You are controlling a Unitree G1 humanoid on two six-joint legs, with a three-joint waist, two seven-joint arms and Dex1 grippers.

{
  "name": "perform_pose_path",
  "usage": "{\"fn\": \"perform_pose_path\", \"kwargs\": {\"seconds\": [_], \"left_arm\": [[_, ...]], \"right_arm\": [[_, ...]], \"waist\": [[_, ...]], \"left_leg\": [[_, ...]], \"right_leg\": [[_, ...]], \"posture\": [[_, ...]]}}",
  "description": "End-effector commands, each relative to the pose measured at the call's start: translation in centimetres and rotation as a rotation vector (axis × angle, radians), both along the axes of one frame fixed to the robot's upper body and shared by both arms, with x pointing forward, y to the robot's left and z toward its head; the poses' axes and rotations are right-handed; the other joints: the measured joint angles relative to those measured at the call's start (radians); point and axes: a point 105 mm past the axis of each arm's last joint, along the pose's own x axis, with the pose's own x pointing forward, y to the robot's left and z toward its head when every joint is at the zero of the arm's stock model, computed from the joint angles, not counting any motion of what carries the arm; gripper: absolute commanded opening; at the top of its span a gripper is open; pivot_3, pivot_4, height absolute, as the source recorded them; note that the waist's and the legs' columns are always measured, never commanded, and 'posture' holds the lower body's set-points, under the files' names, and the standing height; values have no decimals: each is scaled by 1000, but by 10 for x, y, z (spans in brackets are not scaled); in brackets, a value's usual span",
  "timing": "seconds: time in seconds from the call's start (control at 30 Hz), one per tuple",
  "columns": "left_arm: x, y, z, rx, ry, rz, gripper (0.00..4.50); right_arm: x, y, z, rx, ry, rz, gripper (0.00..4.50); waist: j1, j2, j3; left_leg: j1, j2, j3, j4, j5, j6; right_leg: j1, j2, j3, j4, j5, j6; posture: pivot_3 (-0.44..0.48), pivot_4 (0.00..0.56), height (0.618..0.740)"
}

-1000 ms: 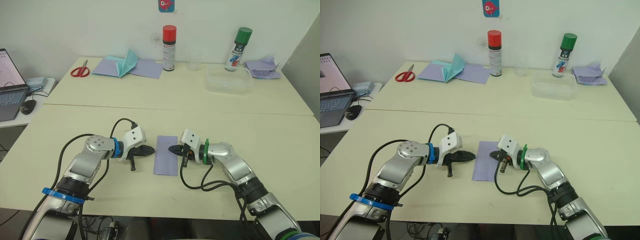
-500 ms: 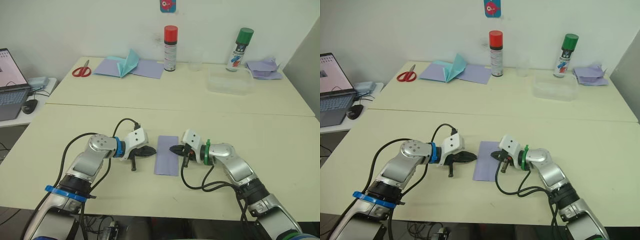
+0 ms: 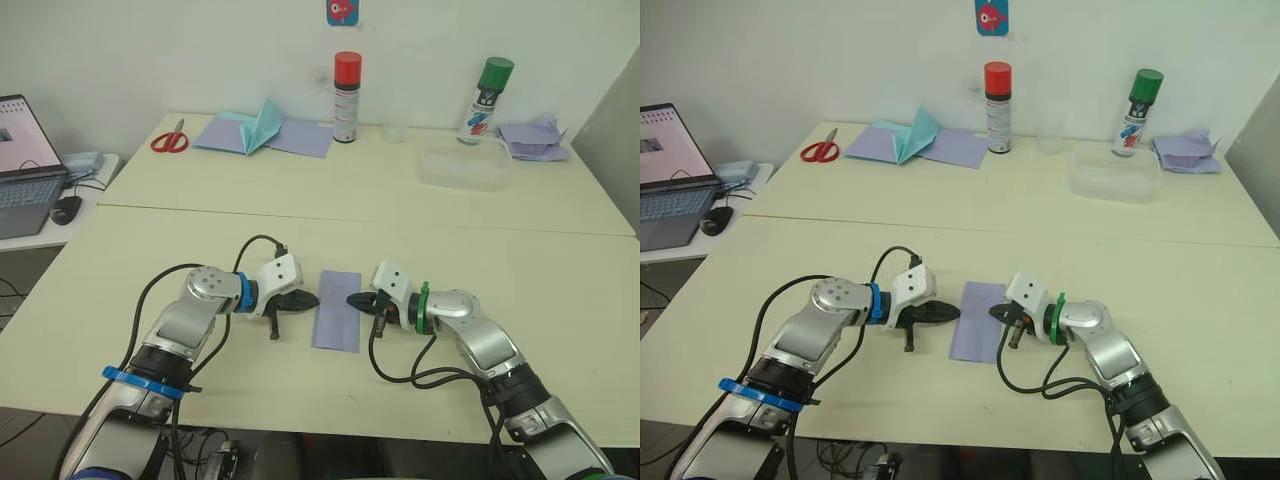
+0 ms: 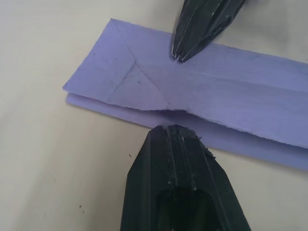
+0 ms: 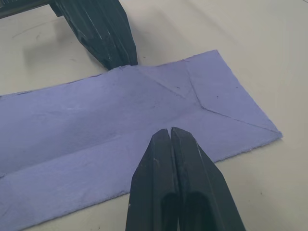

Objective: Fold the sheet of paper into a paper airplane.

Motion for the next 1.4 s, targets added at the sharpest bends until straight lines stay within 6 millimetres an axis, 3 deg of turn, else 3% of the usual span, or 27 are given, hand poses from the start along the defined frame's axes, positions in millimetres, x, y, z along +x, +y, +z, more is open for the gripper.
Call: {"fn": "perform_pose_path", "kwargs": {"seconds": [0.03, 0.5, 0.77, 1.2, 1.4], "left_arm": [[3, -15, 16, -52, -37, -32, 0], [6, -31, 30, -88, -63, -65, 0], [10, -30, 36, -80, -85, -60, 0], [11, -53, 17, -82, -96, -65, 0], [9, -50, 13, -70, -94, -73, 0]], "right_arm": [[-10, -9, -28, -73, 101, -17, 46], [-9, -7, -29, -75, 97, -14, 46], [-10, -6, -30, -75, 95, -14, 46], [-10, -5, -29, -66, 79, 4, 46], [-9, -7, -27, -65, 74, -4, 46]], "waist": [[0, 0, 0], [0, 0, 0], [-10, 0, 0], [-11, 0, 0], [-11, 0, 0]], "left_leg": [[0, 0, 0, 0, 0, 0], [0, 0, 0, 0, 0, 0], [0, 1, 0, -1, 0, 0], [0, 1, 1, -1, 0, 0], [0, 1, 1, -1, 0, 0]], "right_leg": [[0, 0, 0, 0, 0, 0], [0, 0, 0, 0, 0, 0], [-1, 1, 0, 0, 0, 0], [-1, 1, 0, 0, 0, 0], [0, 1, 0, 0, 0, 0]], "posture": [[0, 150, 740], [0, 150, 740], [0, 150, 740], [0, 150, 740], [0, 150, 740]]}}
